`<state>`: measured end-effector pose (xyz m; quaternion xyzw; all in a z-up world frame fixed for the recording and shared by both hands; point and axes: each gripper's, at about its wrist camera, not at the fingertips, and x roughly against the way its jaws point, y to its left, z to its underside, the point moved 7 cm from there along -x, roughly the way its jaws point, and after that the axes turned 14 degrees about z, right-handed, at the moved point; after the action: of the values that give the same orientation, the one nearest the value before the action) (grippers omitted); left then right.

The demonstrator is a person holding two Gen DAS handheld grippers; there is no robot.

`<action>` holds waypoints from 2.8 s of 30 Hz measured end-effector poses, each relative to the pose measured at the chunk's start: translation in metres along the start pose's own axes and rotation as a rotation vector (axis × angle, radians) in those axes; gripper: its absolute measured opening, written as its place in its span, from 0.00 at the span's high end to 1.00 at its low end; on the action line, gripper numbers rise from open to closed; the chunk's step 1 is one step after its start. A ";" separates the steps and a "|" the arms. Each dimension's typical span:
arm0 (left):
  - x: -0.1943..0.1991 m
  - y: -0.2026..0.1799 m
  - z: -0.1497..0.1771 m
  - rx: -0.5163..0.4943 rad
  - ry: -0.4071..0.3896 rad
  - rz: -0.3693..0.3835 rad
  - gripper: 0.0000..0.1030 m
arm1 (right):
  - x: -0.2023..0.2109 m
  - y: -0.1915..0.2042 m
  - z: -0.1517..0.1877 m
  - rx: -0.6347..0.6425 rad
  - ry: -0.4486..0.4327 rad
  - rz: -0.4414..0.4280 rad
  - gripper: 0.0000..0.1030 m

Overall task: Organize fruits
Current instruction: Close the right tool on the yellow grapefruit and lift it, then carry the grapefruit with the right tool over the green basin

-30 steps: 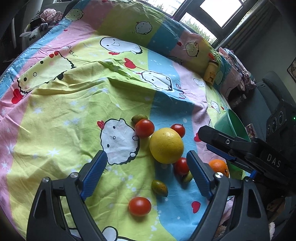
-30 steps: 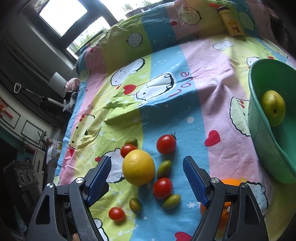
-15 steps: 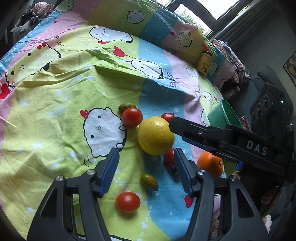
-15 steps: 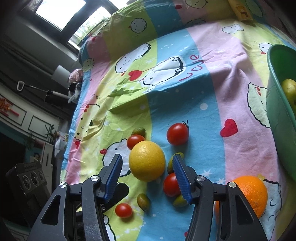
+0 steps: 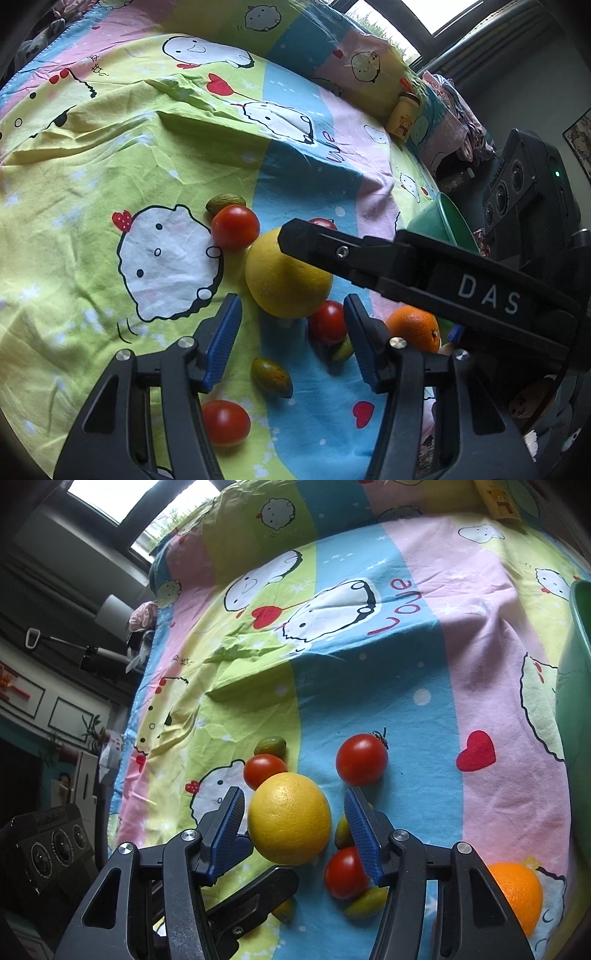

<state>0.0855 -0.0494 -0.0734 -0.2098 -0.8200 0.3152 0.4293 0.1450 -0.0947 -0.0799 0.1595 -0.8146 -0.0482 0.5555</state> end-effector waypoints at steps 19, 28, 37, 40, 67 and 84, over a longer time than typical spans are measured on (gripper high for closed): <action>-0.008 0.005 -0.002 0.017 0.007 0.000 0.57 | -0.005 0.002 0.001 0.013 0.022 -0.016 0.50; -0.008 0.006 -0.003 0.019 0.007 0.002 0.57 | -0.010 0.003 0.002 0.014 0.036 -0.022 0.50; -0.007 0.006 -0.001 0.028 0.005 0.010 0.57 | -0.007 0.006 0.005 0.044 0.014 -0.001 0.49; -0.004 0.004 0.000 0.019 -0.003 0.011 0.57 | -0.004 0.007 0.005 0.051 -0.001 0.005 0.49; 0.024 -0.027 -0.002 -0.084 -0.117 0.013 0.57 | 0.038 0.022 0.003 0.089 -0.166 -0.041 0.49; 0.034 -0.044 -0.005 -0.145 -0.157 0.015 0.57 | 0.061 0.020 0.002 0.091 -0.236 -0.062 0.49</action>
<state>0.0678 -0.0585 -0.0213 -0.2210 -0.8702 0.2734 0.3452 0.1181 -0.0949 -0.0210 0.2026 -0.8704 -0.0469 0.4462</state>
